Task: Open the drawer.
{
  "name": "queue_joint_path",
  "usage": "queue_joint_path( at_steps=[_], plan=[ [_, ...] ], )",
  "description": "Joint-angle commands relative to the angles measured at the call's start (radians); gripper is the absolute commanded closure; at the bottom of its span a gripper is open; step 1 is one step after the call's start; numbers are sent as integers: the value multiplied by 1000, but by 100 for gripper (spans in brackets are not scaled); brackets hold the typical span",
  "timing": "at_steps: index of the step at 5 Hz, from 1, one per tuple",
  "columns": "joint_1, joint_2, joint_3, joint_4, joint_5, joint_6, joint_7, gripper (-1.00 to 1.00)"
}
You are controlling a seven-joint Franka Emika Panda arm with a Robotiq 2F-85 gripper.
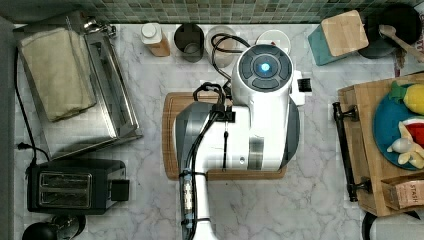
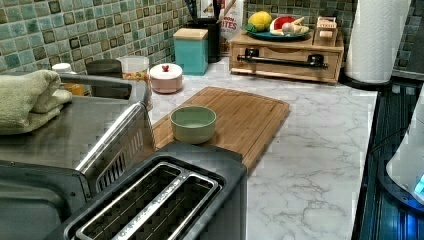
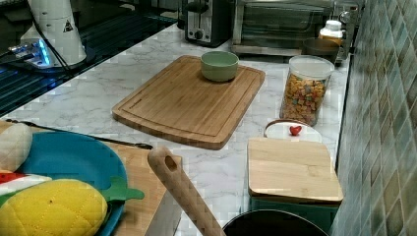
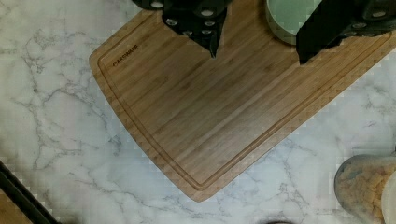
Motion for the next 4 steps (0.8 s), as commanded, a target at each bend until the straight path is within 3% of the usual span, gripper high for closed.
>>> queue_joint_path(
  at_steps=[1,4],
  plan=[
    [-1,0,1,-11,-5,0,-1,-100],
    [-52,-125,-43,-236,-75,167,-384,-100]
  ],
)
